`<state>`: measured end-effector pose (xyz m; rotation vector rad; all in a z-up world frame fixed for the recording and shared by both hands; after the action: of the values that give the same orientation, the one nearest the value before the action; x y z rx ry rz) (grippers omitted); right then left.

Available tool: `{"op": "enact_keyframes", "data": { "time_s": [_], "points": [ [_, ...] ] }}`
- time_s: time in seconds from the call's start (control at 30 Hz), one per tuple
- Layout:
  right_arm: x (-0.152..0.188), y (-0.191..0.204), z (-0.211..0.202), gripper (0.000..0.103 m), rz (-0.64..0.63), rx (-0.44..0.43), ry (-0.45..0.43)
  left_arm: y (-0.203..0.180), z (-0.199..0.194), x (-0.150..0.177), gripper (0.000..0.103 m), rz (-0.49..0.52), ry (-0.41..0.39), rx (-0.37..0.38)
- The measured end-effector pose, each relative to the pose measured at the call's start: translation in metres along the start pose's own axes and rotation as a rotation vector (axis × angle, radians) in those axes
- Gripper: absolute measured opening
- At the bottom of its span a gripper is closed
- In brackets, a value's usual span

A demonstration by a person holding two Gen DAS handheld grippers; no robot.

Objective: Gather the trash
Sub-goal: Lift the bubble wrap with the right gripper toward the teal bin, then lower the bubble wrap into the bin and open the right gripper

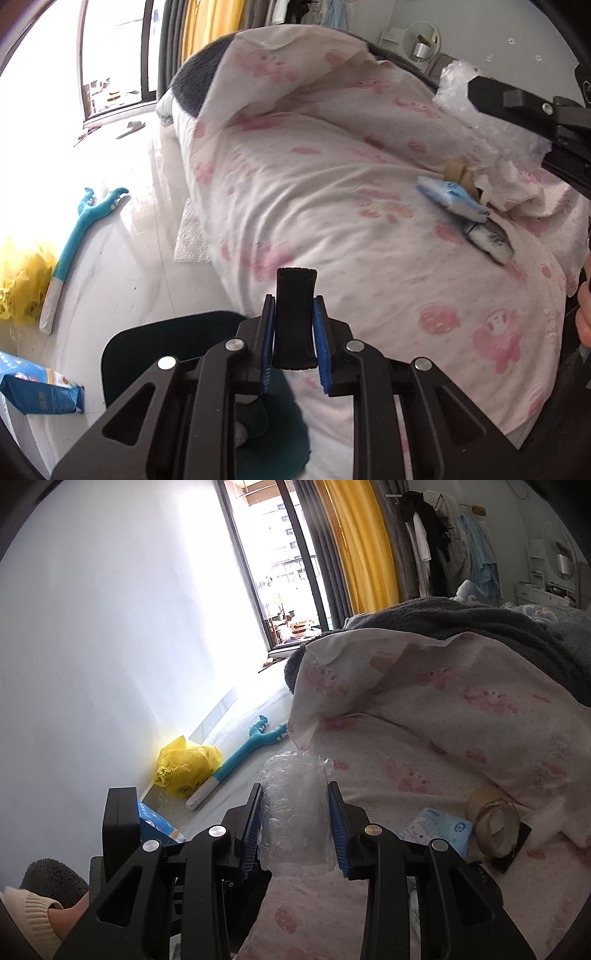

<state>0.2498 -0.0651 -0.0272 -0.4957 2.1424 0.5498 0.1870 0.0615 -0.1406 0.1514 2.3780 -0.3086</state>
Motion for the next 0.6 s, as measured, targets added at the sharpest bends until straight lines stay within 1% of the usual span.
{"op": "enact_keyframes", "data": {
  "time_s": [0.2,0.33,0.6],
  "points": [
    [0.003,0.027,0.021,0.035,-0.027,-0.021,0.039,0.034,0.003,0.017,0.022,-0.035,0.047,-0.054],
    [0.008,0.044,0.039,0.035,-0.05,-0.036,0.084,0.058,0.009,0.03,0.022,-0.081,0.086,-0.077],
    [0.02,0.072,0.066,0.035,-0.08,-0.058,0.157,0.092,0.02,0.06,0.022,-0.134,0.194,-0.097]
  ]
}}
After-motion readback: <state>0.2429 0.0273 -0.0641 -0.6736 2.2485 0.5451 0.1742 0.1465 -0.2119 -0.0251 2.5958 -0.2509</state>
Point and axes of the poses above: each gripper's, at about its wrist camera, not at the fingertips, and z roughly the way its jaws point, y to its left, x to its underside, the point moved 2 cm from there along z, roughly the way its jaws point, and after that the axes turned 3 degrees about -y, right-handed, at the moved point
